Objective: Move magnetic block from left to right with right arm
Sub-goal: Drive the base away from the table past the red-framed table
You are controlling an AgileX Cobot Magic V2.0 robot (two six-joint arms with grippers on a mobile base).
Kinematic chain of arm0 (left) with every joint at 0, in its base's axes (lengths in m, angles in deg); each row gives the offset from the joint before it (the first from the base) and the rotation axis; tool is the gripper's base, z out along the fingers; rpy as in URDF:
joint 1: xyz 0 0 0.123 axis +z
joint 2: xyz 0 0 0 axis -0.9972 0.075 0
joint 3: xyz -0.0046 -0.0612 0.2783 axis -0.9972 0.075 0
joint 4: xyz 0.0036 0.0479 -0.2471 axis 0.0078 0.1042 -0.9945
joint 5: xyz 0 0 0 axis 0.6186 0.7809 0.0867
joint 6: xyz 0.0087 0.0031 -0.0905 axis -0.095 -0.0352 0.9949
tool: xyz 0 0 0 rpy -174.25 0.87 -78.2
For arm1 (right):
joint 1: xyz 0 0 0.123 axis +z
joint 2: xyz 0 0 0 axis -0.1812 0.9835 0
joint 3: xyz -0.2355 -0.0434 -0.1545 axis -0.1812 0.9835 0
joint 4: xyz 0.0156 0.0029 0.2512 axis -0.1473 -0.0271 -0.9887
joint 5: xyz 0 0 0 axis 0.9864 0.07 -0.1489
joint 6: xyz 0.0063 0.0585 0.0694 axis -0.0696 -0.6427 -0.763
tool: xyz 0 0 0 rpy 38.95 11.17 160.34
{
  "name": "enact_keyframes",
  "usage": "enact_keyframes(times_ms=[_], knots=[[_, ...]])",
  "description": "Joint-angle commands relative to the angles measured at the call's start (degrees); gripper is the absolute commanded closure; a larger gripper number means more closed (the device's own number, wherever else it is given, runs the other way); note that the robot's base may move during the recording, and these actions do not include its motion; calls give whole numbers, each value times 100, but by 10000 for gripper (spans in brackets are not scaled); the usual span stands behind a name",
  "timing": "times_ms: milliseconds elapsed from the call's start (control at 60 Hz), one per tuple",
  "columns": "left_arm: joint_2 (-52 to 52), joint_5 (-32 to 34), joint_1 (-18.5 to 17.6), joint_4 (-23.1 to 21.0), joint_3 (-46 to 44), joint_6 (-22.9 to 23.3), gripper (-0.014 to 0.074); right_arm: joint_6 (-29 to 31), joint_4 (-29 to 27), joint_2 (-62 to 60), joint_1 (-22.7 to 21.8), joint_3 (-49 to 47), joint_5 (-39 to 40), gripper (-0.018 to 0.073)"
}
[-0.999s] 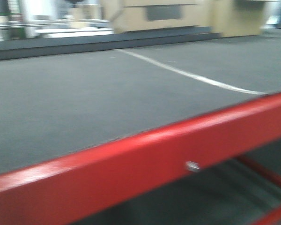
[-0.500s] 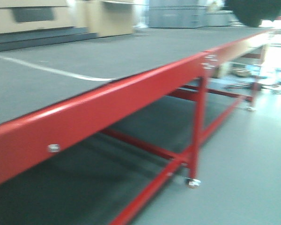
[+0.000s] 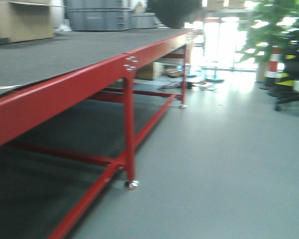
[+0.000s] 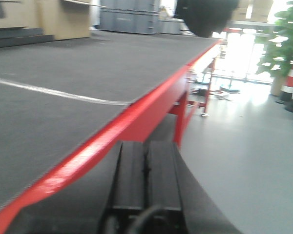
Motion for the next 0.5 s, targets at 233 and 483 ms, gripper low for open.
enact_keyframes(times_ms=[233,483], knots=[[-77,509,6,0,43,25,713,48,103,93,-28,-161,489,397],[-77,509,-5,0,43,25,713,48,103,93,-28,-161,489,397]])
